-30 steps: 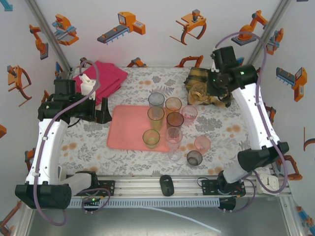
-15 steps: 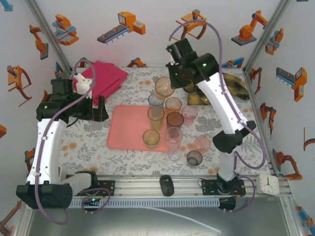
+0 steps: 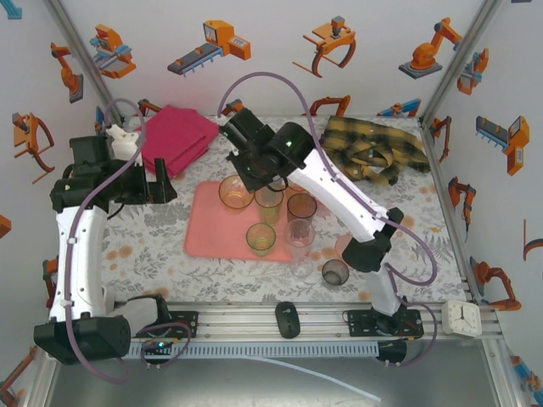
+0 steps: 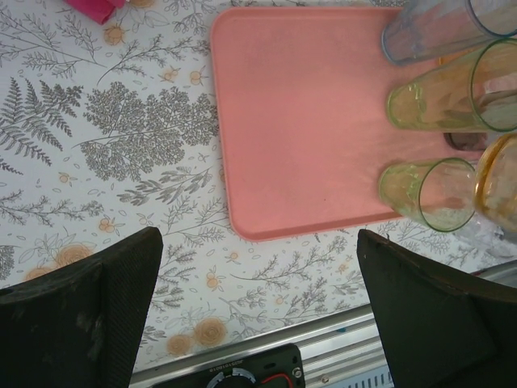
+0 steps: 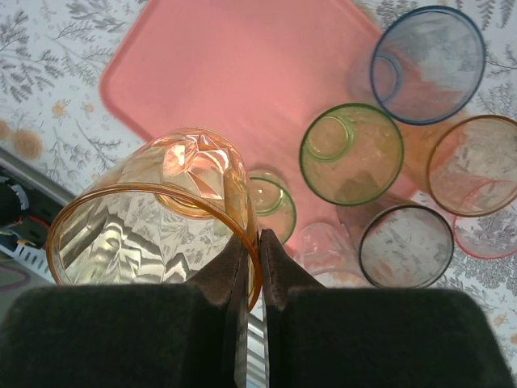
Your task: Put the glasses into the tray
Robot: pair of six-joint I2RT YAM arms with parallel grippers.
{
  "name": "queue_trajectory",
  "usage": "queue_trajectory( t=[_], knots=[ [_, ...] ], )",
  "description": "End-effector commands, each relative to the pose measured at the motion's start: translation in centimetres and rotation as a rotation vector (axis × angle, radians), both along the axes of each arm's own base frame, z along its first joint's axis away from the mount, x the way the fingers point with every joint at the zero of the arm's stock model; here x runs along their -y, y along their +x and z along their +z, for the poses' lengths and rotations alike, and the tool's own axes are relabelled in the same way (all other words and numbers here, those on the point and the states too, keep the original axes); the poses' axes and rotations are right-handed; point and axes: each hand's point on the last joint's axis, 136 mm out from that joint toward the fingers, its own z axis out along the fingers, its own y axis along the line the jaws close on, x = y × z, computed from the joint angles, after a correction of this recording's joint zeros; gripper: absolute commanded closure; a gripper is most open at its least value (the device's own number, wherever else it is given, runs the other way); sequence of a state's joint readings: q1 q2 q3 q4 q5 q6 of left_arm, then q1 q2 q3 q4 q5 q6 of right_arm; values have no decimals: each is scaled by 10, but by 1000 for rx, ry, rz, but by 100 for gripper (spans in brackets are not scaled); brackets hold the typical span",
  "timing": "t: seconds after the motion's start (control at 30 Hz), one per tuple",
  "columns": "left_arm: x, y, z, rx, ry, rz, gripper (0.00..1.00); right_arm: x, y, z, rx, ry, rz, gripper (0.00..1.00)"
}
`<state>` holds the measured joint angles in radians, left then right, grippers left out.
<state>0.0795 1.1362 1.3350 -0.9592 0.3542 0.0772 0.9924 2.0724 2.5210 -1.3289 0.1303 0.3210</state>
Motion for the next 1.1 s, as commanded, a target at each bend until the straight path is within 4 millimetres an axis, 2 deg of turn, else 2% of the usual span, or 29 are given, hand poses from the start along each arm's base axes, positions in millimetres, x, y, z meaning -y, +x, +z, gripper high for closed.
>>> queue_trajectory(
  t=[0.0, 0.23, 0.77, 1.07],
  knots=[
    [-1, -5, 18, 35, -28, 14, 1, -13, -4, -13, 9, -30, 7, 96],
    [-10, -11, 28, 63, -14, 27, 0, -30, -11, -41, -2, -82, 26, 96],
    [-14, -22, 14, 44, -41, 56, 0, -51, -11, -93, -28, -144, 46, 95],
    [-17, -24, 10, 27, -38, 68, 1, -58, -8, -113, -31, -168, 55, 94]
  ],
)
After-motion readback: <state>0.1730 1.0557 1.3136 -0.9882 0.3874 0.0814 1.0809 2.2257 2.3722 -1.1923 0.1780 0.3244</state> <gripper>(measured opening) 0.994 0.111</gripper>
